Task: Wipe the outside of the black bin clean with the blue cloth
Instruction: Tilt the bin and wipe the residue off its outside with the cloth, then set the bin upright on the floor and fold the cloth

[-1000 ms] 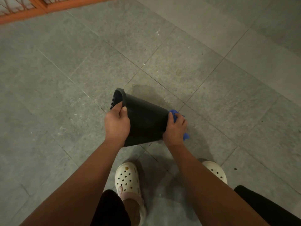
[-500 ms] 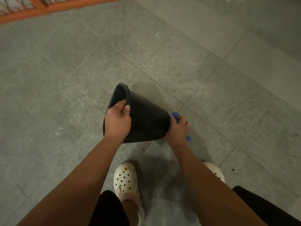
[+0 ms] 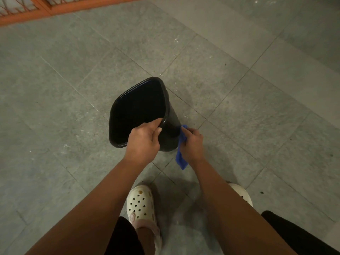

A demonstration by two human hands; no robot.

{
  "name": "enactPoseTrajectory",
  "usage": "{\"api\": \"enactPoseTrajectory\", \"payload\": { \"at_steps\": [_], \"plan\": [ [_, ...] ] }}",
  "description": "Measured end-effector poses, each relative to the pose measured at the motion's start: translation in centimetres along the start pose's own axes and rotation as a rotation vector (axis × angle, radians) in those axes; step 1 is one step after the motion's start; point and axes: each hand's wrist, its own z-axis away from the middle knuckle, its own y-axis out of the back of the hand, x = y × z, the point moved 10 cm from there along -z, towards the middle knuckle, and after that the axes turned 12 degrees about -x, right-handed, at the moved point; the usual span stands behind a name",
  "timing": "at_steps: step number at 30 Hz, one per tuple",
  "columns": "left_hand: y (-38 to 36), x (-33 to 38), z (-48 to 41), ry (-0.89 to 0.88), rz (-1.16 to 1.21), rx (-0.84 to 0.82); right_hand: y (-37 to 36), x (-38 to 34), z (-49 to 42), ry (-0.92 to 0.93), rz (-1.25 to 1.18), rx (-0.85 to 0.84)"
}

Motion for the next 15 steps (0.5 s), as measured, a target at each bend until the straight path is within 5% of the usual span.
{"api": "enactPoseTrajectory", "payload": {
  "at_steps": [15],
  "plan": [
    [-6.1, 2.8, 2.4, -0.265, -0.222, -0.183, -0.4, 2.2, -0.2, -0.033, -0.006, -0.019]
  ]
}}
